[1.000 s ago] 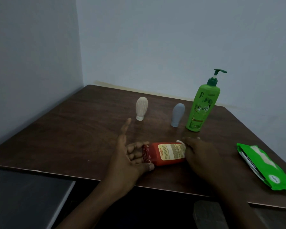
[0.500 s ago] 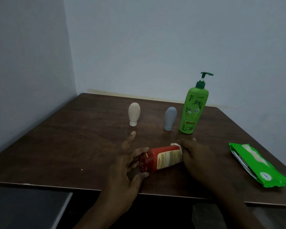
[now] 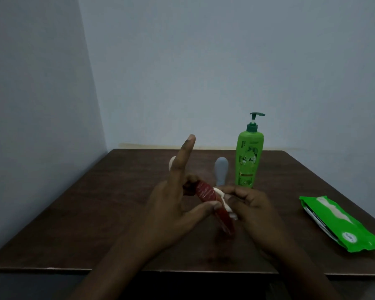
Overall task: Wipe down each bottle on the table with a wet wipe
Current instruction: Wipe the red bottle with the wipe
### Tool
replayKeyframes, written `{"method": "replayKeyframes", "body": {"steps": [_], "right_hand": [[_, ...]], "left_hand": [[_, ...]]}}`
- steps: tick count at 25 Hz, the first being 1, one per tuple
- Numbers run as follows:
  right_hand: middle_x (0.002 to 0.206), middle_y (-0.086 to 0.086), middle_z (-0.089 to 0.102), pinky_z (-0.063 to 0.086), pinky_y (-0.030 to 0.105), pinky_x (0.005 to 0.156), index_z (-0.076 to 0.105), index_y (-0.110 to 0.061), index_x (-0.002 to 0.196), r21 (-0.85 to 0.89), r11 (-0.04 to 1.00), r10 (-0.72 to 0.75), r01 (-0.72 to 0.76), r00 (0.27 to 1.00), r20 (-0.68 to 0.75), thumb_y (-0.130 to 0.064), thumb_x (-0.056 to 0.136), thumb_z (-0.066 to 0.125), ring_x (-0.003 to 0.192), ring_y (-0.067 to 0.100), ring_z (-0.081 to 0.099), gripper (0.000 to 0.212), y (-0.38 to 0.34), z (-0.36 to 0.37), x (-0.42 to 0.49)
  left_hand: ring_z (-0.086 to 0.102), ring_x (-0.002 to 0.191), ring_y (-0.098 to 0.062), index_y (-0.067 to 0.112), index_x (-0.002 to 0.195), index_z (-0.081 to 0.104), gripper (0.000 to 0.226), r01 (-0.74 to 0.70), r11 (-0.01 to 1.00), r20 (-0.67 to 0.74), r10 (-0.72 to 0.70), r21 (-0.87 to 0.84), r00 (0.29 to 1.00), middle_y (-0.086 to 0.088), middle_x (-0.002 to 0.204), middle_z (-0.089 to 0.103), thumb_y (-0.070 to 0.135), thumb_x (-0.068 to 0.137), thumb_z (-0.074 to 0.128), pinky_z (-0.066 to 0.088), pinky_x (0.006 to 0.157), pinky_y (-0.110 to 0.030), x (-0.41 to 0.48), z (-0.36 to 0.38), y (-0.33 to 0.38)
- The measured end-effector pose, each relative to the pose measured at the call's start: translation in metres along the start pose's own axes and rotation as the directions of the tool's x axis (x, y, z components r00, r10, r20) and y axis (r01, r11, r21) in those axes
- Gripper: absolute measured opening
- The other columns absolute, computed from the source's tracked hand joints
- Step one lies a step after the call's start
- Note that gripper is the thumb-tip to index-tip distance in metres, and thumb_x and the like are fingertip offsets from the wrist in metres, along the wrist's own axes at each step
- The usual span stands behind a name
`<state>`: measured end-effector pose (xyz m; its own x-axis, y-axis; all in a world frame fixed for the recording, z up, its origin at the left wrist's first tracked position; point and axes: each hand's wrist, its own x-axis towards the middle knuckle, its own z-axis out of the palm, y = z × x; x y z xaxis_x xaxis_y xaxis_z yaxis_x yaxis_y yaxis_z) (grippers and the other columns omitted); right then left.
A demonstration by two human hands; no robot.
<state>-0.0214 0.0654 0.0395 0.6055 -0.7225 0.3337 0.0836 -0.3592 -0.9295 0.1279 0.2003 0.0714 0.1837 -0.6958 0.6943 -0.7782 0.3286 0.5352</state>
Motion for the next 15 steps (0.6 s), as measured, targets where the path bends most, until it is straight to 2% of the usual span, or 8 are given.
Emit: {"method": "replayKeyframes", "body": {"steps": [3, 6, 9, 12, 15], "right_hand": [[0.098, 0.019, 0.075, 0.052, 0.050, 0.086, 0.077, -0.018, 0.105, 0.311, 0.947, 0.100, -0.085, 0.994, -0.033, -0.003, 0.096, 0.052, 0.090, 0.037, 0.069, 0.031, -0.006, -0.002, 0.000], [0.104, 0.029, 0.070, 0.053, 0.046, 0.082, 0.075, -0.012, 0.108, 0.432, 0.901, 0.104, -0.046, 0.988, -0.112, -0.004, 0.097, 0.050, 0.089, 0.037, 0.063, 0.028, -0.008, -0.010, 0.008], [0.100, 0.024, 0.072, 0.052, 0.051, 0.085, 0.075, -0.017, 0.108, 0.340, 0.940, 0.060, 0.007, 0.981, -0.186, -0.007, 0.097, 0.054, 0.088, 0.034, 0.065, 0.026, -0.005, -0.014, 0.012], [0.094, 0.005, 0.078, 0.058, 0.038, 0.077, 0.074, -0.023, 0.106, 0.219, 0.976, 0.041, 0.012, 0.970, -0.238, -0.007, 0.096, 0.056, 0.088, 0.023, 0.073, 0.025, -0.001, -0.014, 0.010], [0.095, 0.001, 0.078, 0.059, 0.034, 0.074, 0.074, -0.024, 0.105, 0.202, 0.979, 0.056, -0.011, 0.974, -0.218, -0.008, 0.096, 0.057, 0.089, 0.021, 0.074, 0.025, 0.003, -0.016, 0.012]], "left_hand": [[0.072, 0.089, -0.005, 0.057, 0.154, -0.002, 0.118, 0.035, 0.999, -0.008, -0.035, 0.001, 0.999, 0.007, 0.091, 0.072, 0.033, 0.078, 0.085, 0.059, 0.090, -0.033, 0.022, 0.014, 0.004], [0.072, 0.079, -0.004, 0.056, 0.154, 0.007, 0.117, 0.087, 0.994, -0.063, -0.091, -0.068, 0.994, 0.007, 0.081, 0.071, 0.030, 0.074, 0.089, 0.061, 0.084, -0.036, 0.038, 0.033, 0.001], [0.071, 0.075, 0.000, 0.053, 0.155, 0.012, 0.118, 0.112, 0.989, -0.094, -0.121, -0.096, 0.988, 0.013, 0.079, 0.073, 0.026, 0.071, 0.091, 0.060, 0.078, -0.027, 0.052, 0.041, -0.003], [0.071, 0.079, 0.001, 0.055, 0.155, 0.009, 0.120, 0.154, 0.981, -0.059, -0.162, -0.121, 0.985, 0.015, 0.082, 0.077, 0.022, 0.072, 0.090, 0.059, 0.083, -0.026, 0.058, 0.043, -0.004], [0.073, 0.081, -0.006, 0.061, 0.152, 0.009, 0.119, 0.221, 0.961, -0.048, -0.232, -0.164, 0.972, 0.005, 0.082, 0.077, 0.018, 0.074, 0.088, 0.061, 0.083, -0.027, 0.062, 0.040, -0.006]]}}
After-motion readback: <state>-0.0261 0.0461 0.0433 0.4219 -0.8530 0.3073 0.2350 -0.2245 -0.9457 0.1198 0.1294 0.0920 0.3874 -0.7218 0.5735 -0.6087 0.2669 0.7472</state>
